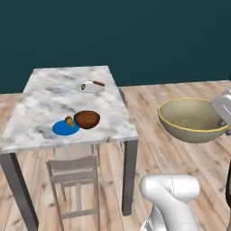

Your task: Take the smaller bowl and place it next to the appetizer plate on the dining counter , and place the larger bowl next to the plate with cooked food.

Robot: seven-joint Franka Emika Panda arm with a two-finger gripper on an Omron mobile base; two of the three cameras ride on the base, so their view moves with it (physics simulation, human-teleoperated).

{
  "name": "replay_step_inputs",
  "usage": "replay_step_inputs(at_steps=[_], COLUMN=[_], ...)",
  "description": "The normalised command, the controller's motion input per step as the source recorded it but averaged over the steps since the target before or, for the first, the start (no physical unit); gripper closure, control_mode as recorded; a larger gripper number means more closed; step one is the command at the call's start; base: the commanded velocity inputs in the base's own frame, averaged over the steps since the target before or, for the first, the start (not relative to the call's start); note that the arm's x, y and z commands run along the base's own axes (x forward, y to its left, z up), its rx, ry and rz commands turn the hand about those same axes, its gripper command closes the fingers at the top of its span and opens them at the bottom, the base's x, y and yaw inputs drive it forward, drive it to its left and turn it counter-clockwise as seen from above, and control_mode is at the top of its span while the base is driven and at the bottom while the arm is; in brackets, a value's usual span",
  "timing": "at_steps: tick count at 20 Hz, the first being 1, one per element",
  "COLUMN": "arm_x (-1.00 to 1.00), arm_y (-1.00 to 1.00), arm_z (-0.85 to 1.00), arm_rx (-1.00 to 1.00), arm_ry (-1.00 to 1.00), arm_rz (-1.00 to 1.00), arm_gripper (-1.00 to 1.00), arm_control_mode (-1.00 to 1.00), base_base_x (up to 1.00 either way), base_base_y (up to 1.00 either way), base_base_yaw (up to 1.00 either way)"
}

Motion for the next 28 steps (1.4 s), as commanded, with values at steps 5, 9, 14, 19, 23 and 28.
replay_step_inputs(at_steps=[5, 9, 14, 19, 23, 28], arm_x=[0.00, 0.00, 0.00, 0.00, 0.00, 0.00], arm_y=[0.00, 0.00, 0.00, 0.00, 0.00, 0.00], arm_z=[0.00, 0.00, 0.00, 0.00, 0.00, 0.00], arm_rx=[0.00, 0.00, 0.00, 0.00, 0.00, 0.00], arm_ry=[0.00, 0.00, 0.00, 0.00, 0.00, 0.00], arm_rz=[0.00, 0.00, 0.00, 0.00, 0.00, 0.00], arm_gripper=[1.00, 1.00, 1.00, 1.00, 1.00, 1.00], arm_control_mode=[1.00, 1.00, 1.00, 1.00, 1.00, 1.00], base_base_x=[0.34, -0.06, -0.60, -0.86, -0.82, -0.27], base_base_y=[-0.59, -0.63, -0.72, -0.91, -1.00, -1.00], base_base_yaw=[0.66, 0.68, 0.65, 0.58, 0.45, 0.35])
